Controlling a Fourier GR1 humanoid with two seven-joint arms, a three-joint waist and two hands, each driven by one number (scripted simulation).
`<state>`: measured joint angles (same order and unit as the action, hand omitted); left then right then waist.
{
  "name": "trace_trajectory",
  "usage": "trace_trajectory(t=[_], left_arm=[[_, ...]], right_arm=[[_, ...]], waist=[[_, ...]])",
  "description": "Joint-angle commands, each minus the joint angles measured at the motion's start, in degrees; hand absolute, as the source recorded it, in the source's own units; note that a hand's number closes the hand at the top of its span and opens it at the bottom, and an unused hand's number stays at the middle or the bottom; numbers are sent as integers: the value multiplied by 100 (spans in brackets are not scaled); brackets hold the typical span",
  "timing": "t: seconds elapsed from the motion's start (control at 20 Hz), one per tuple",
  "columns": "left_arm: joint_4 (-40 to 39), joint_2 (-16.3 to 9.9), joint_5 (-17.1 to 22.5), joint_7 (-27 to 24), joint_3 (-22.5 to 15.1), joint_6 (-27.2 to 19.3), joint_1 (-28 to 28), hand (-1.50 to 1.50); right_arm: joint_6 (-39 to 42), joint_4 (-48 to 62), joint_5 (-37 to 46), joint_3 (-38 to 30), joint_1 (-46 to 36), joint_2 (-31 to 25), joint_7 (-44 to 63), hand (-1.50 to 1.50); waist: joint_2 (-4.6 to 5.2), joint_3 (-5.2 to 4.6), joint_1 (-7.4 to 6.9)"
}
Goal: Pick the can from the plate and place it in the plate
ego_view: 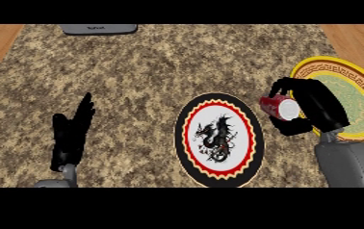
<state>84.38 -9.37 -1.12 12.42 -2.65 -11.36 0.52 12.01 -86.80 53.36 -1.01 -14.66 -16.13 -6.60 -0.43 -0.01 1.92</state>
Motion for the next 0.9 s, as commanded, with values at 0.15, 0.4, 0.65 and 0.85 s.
trace_trajectory(t=[0.15,0.4,0.65,0.85], left_arm=[[125,-107,5,191,84,38,177,0],[-114,37,-104,8,16,65,226,0],[12,-8,-63,229,106,232,283,0],[-45,182,-205,-32,-36,170,-23,0]], right_arm=[[-676,-1552,-307,-1088,280,60,740,150],[-472,-1845,-575,-1687,646,-94,1055,150],[-435,-1019,-835,-2159,207,-441,1008,150],[-468,-105,-925,-2455,-157,-920,786,150]], waist=[[-3,1,-41],[34,1,-147],[44,2,-193],[45,2,-205]])
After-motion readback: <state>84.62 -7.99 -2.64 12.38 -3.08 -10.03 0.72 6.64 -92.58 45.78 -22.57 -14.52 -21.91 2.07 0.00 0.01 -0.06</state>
